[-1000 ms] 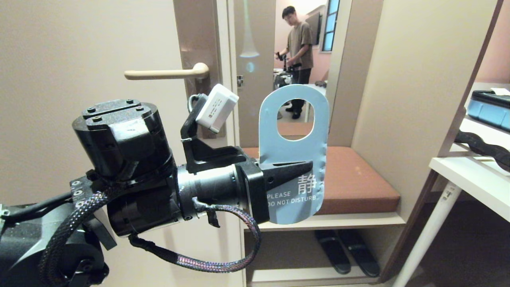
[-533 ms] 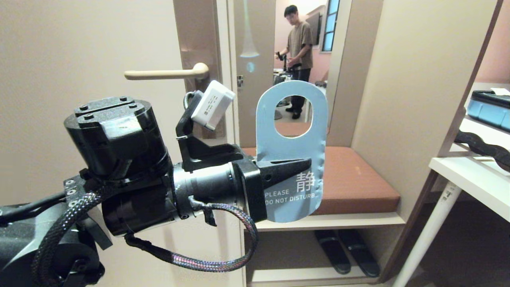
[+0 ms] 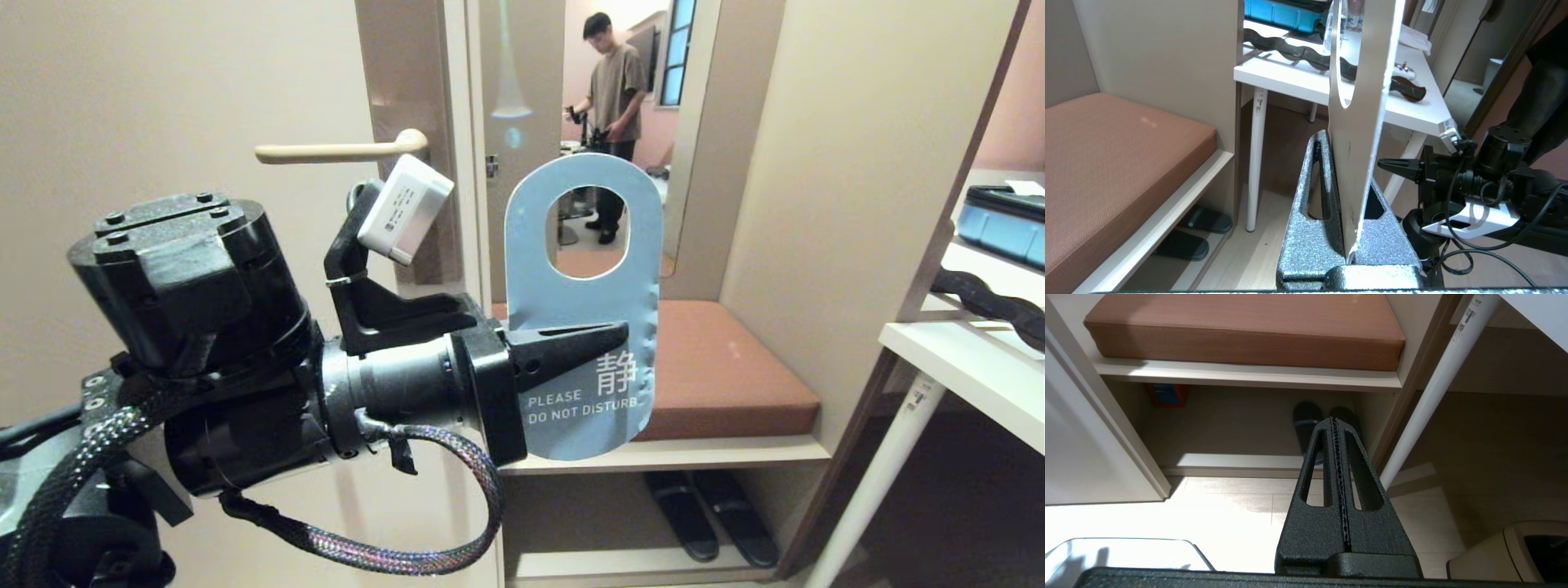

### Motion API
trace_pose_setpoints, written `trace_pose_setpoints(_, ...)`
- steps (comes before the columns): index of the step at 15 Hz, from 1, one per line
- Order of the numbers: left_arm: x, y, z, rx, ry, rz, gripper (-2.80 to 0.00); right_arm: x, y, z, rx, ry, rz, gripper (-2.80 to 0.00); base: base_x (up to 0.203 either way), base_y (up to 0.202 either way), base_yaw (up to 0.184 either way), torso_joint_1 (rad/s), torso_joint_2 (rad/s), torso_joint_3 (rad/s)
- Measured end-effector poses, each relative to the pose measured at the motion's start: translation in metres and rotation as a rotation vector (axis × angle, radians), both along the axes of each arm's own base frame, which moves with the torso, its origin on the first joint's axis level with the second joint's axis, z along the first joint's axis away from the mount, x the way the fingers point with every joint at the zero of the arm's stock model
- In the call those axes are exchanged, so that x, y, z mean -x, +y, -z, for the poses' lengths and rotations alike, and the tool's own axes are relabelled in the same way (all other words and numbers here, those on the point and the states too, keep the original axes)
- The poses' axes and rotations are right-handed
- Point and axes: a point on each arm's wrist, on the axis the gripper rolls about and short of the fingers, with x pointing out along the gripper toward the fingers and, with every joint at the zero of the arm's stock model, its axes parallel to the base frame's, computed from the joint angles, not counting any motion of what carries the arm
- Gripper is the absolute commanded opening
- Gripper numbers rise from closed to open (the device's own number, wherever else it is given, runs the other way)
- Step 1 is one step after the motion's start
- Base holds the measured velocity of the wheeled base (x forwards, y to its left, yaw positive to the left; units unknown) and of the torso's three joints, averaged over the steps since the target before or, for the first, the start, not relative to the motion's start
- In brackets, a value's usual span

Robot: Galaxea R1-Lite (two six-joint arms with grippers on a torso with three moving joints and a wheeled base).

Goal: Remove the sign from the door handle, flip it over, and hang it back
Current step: Hang the sign back with the other side facing out

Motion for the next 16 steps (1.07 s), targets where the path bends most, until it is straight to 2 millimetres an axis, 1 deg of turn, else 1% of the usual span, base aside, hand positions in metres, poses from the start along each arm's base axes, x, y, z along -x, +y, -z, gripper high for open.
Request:
trace_pose_setpoints(4,0.004,0.005,-0.003,0.008,-0.006,-0.002,-2.8,0.0,0.0,0.0,0.0,-0.005,-0.003,-2.8,0.0,0.0,0.0,0.0,0.0,0.0)
trace_pose_setpoints(7,0.006,0.012,-0.006,0.015,-0.013,-0.015,-2.8,0.004,0.0,0.0,0.002,-0.05,-0.026,-2.8,0.0,0.0,0.0,0.0,0.0,0.0)
trace_pose_setpoints(12,-0.006,0.029,-0.009,0.021,-0.028,-0.098,-2.8,0.016,0.0,0.002,0.002,-0.208,-0.04,-2.8,0.0,0.0,0.0,0.0,0.0,0.0)
trace_pose_setpoints(16,-0.014,0.039,-0.009,-0.001,-0.08,-0.166,-2.8,0.02,0.0,0.003,0.002,-0.255,-0.041,-2.8,0.0,0.0,0.0,0.0,0.0,0.0)
